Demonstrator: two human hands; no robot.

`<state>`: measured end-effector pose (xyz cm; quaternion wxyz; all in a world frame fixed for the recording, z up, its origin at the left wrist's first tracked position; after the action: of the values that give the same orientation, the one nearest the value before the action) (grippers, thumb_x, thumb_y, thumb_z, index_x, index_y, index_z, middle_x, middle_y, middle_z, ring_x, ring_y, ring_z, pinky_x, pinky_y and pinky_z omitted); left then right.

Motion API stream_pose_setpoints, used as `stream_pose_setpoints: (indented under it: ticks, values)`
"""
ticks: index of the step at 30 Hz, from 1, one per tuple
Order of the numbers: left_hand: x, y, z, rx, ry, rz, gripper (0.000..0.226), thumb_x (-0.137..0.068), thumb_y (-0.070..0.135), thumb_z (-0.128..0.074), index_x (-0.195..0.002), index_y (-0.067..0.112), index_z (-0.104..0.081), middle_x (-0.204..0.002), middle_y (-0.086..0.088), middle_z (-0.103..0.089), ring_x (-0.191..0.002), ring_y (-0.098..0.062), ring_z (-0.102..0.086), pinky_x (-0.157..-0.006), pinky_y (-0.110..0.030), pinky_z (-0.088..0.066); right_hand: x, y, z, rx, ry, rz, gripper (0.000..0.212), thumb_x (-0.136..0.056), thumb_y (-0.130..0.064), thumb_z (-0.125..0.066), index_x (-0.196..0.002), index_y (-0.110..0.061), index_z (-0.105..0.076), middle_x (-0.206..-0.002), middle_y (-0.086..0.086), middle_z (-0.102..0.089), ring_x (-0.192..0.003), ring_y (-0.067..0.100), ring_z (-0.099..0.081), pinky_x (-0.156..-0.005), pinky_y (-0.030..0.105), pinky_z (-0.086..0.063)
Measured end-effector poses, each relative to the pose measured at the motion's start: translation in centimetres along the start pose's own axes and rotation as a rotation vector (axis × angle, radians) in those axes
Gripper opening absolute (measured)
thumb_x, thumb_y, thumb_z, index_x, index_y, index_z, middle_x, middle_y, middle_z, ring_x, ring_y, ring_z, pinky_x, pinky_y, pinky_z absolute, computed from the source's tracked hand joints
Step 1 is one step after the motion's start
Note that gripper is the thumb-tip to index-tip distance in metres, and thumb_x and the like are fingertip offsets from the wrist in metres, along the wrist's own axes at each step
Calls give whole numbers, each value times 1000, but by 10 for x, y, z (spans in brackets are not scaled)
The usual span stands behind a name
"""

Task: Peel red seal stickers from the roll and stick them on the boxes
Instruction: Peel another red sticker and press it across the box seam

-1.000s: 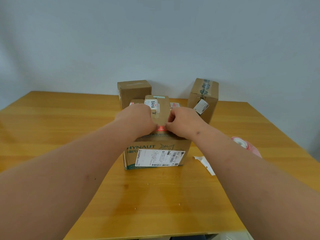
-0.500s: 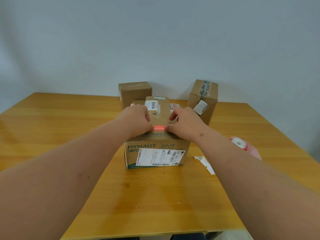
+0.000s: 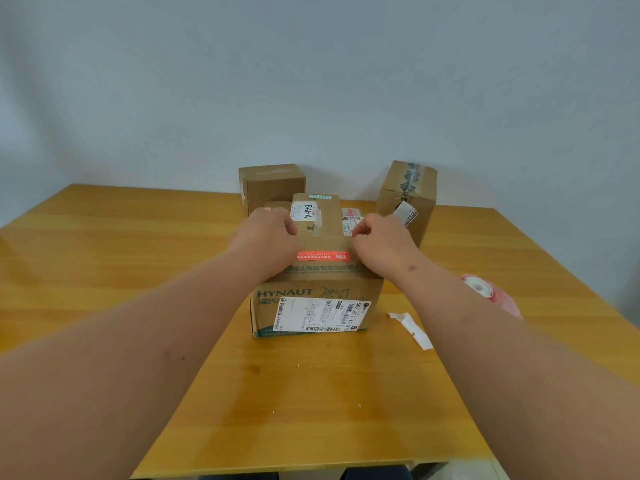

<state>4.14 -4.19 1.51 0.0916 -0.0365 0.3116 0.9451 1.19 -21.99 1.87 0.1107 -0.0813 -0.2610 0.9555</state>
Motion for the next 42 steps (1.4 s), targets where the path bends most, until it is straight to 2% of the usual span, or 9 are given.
stream_pose_setpoints:
  ticks: [3, 8, 12, 14, 21, 29, 34, 37, 42]
  values:
    - [-1, 6, -4, -159, 20, 30, 22, -84, 44, -57, -99, 29, -55, -113, 1, -44, -115, -22, -39, -97, -44, -35, -1, -1, -7, -4, -14, -20, 21, -86, -37, -58, -102, -24, -52, -117, 7, -44, -101, 26, -51, -86, 34, -43]
    - [-6, -1, -6, 18, -7, 52, 19, -83, 17, -52, -97, 30, -52, -120, -3, -49, -114, -26, -43, -99, -49, -42, -2, 2, -7, -62, -10, -22, 22, -89, -18, -53, -111, -21, -55, -124, 7, -44, -91, 19, -49, -72, 27, -38]
    - [-1, -5, -8, -42, -41, 20, 44, -77, 53, -67, -110, 31, -49, -124, 1, -47, -120, -23, -38, -103, -50, -38, 5, 0, -13, -57, -80, -36, 57, -74, -54, -68, -119, -25, -50, -117, 1, -35, -101, 22, -49, -84, 34, -47]
    - [1, -5, -8, -65, -33, 11, 52, -71, 54, -74, -110, 31, -48, -131, -1, -45, -121, -24, -37, -103, -49, -38, 7, -2, -13, -30, -83, -33, 68, -70, -59, -71, -124, -26, -47, -115, -1, -32, -104, 23, -48, -87, 36, -47]
    - [8, -1, -6, -36, -23, 38, 66, -69, 55, -76, -120, 25, -48, -132, -2, -44, -125, -25, -35, -103, -46, -38, 13, -2, -14, -85, -80, -37, 54, -75, -49, -68, -120, -25, -48, -114, -1, -32, -100, 22, -48, -79, 32, -44]
    - [2, -16, -3, 275, 32, 135, 39, -77, 7, -61, -111, 25, -52, -124, -4, -49, -116, -27, -45, -92, -44, -49, 15, 6, -11, -220, -74, -50, 26, -85, -25, -55, -112, -24, -52, -122, 5, -45, -97, 20, -55, -87, 37, -51]
    - [6, -27, -4, 424, -21, 247, 46, -86, 22, -62, -129, 27, -45, -123, -3, -51, -103, -26, -57, -81, -44, -56, 13, 7, -11, -230, -66, -53, 35, -92, -17, -45, -126, -21, -51, -128, 5, -47, -102, 20, -52, -79, 30, -43]
    - [13, -29, -7, 465, -120, 275, 66, -80, 47, -74, -132, 24, -42, -116, -2, -54, -95, -23, -61, -77, -40, -55, 12, 9, -13, -238, -80, -54, 38, -92, -30, -53, -129, -23, -48, -124, 0, -49, -99, 16, -50, -75, 27, -40]
    - [13, -28, -6, 538, -191, 340, 71, -76, 29, -81, -135, 28, -41, -117, -6, -55, -94, -29, -65, -81, -46, -58, 11, 9, -12, -211, -67, -65, 30, -92, -29, -53, -121, -24, -48, -116, -1, -52, -92, 15, -52, -60, 23, -38]
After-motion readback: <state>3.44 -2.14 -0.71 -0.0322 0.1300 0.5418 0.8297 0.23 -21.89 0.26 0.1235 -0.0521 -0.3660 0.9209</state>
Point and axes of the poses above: each hand's wrist, its own x-axis away from the middle knuckle, its own z-axis out of the back of the hand, y = z × x, the point moved 2 cm from there along -x, towards the middle knuckle
